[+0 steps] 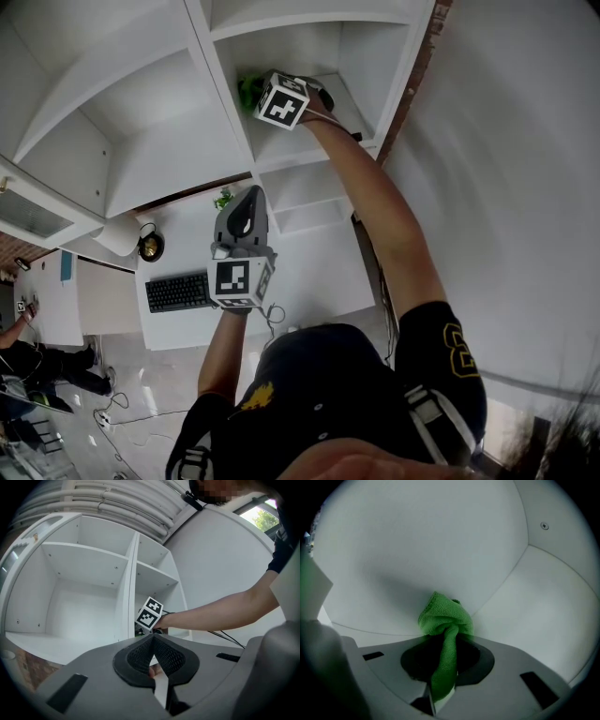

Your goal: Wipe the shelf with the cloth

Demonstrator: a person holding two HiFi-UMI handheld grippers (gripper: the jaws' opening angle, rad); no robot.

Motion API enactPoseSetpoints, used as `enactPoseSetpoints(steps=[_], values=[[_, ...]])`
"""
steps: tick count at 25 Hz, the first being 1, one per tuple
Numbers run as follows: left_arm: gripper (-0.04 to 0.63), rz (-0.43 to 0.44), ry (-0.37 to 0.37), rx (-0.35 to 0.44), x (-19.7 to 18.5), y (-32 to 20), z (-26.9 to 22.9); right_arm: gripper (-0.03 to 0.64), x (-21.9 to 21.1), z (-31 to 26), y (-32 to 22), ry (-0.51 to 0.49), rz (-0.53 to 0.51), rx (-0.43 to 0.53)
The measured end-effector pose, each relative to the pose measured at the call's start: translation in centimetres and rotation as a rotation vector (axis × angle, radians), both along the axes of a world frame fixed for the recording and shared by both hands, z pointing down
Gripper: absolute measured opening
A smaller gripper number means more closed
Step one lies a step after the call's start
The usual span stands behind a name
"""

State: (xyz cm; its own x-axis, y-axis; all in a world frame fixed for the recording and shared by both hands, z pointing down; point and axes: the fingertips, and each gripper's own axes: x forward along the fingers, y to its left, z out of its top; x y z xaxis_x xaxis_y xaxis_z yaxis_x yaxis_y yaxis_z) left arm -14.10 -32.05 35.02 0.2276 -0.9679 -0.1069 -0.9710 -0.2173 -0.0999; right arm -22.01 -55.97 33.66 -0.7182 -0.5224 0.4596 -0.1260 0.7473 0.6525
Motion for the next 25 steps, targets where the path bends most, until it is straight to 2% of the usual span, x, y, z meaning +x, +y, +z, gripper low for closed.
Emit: enactPoseSetpoints(steps=[3, 14, 20, 25], values=[[0.017, 0.006, 0.002, -0.006, 0.3, -0.4, 0.4, 0.052, -0.1, 1.2, -0.3, 0.038, 0.003, 0.008], [0.017, 0.023, 0.003, -0.01, 1.0, -1.1, 0.6, 0.051, 0.8, 1.1, -1.6, 0.042, 0.071, -0.017], [0.018, 0.036, 0.01, 0.004, 1.6, -1.1, 0.4, 0.052, 3.3, 1.0, -3.3, 0.023, 0.163, -0.032], [0.018, 0.058, 0.011, 0.0, 2.0, -1.1, 0.4, 0.051, 5.6, 1.0, -5.3, -0.01, 0.293, -0.066]])
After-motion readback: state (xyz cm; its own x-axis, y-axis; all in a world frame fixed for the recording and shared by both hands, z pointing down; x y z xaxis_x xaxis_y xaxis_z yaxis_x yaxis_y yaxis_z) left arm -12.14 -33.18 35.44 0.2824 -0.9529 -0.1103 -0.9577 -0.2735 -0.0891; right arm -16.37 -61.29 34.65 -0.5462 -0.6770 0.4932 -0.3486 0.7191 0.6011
